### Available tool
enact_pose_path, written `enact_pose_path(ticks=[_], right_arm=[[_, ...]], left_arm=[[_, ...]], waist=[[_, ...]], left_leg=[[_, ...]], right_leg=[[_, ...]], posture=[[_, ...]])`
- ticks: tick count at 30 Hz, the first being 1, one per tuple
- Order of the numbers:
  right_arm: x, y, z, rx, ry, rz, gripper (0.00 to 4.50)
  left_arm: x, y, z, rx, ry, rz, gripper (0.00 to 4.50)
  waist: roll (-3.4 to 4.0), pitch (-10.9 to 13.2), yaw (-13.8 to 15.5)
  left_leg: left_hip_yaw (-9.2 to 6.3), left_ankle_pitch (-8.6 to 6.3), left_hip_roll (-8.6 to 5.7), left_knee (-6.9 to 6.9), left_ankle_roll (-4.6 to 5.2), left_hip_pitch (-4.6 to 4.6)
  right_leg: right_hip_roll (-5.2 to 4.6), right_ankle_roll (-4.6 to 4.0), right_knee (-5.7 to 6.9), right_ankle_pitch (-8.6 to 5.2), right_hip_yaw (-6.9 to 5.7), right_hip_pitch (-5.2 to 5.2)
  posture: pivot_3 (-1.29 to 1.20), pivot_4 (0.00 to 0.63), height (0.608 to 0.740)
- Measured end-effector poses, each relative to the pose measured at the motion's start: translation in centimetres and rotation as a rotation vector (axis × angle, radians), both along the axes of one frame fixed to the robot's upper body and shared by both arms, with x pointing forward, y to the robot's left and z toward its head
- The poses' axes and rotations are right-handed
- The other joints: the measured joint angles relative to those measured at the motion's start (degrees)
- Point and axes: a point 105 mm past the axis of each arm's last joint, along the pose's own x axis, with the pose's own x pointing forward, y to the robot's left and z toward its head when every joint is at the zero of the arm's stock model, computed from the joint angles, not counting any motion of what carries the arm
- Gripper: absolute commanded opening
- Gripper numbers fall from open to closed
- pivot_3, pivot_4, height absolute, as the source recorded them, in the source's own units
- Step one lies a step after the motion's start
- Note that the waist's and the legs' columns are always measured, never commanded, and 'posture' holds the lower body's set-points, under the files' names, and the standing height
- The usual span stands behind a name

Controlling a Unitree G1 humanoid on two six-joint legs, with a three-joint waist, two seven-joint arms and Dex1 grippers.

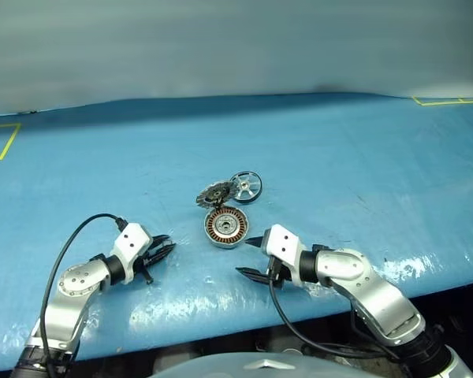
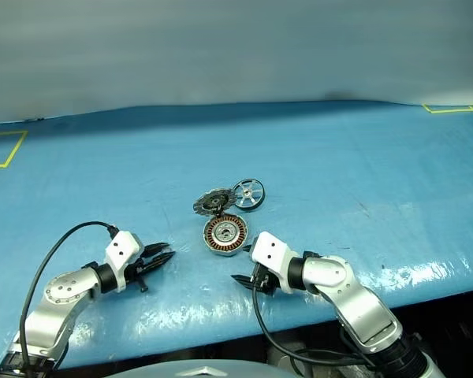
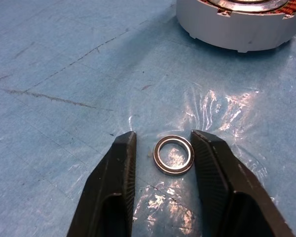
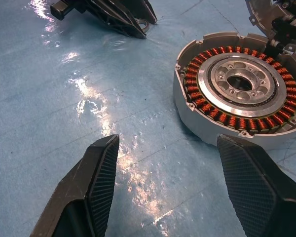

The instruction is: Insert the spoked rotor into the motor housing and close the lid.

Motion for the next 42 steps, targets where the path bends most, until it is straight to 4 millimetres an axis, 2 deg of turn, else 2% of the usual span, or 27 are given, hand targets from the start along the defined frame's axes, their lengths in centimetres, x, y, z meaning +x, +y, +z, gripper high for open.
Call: enact_pose_path(ticks=[15,21,24,29,33,38,42], right_arm=[[0.2,0.0,-0.1,0.001,-0.004,-0.019,3.28],[0.6,-0.2,0.1,0.008,-0.016,-0.043,3.28],[1.1,-0.4,0.8,0.048,-0.031,-0.084,3.28],[1.2,-0.8,1.6,0.076,-0.046,-0.105,3.28],[1.1,-1.3,2.5,0.104,-0.064,-0.116,3.28],[1.2,-2.3,4.1,0.157,-0.098,-0.165,3.28],[0.9,-2.7,3.9,0.166,-0.083,-0.184,3.28]], left_arm=[[0.2,0.1,-0.2,-0.038,-0.034,0.012,0.67],[0.4,-0.4,0.4,-0.061,-0.061,-0.008,0.67],[0.2,-2.5,1.6,-0.135,-0.059,-0.082,0.67],[1.1,-5.7,6.2,-0.243,-0.132,-0.207,0.67],[1.4,-7.5,8.7,-0.253,-0.178,-0.284,0.67],[1.2,-10.4,8.1,-0.22,-0.14,-0.399,0.67],[1.5,-11.1,7.4,-0.167,-0.138,-0.424,0.67]], waist=[[0.05,-0.1,-0.1],[-0.03,-0.1,0.0],[-0.25,0.1,0.3],[-0.56,0.4,0.4],[-0.59,0.4,0.4],[-0.63,0.5,0.5],[-0.63,0.5,0.4]], left_leg=[[-0.01,0.01,0.01,0.01,0.01,0.04],[-0.01,0.01,0.01,0.01,0.01,-0.09],[-0.02,0.0,-0.01,0.02,0.01,-0.23],[-0.02,-0.01,-0.02,0.01,0.04,-0.26],[0.02,-0.03,-0.05,0.01,0.06,-0.26],[0.02,-0.03,-0.38,0.02,0.07,-0.26],[0.01,-0.03,-0.38,0.02,0.07,-0.25]], right_leg=[[-0.01,0.03,0.01,-0.01,-0.01,0.0],[-0.03,0.02,0.0,0.01,0.0,-0.07],[-0.03,-0.11,-0.04,0.16,0.0,-0.16],[-0.02,-0.13,-0.09,0.21,0.03,-0.15],[0.01,-0.03,-0.11,0.25,0.06,-0.14],[0.02,0.07,-0.12,0.18,0.11,-0.13],[0.03,0.06,-0.1,0.18,0.12,-0.14]], posture=[[0.0,0.15,0.74],[0.0,0.15,0.74],[0.0,0.15,0.74],[0.0,0.15,0.74],[0.0,0.15,0.74],[0.0,0.15,0.74],[0.0,0.15,0.74]])
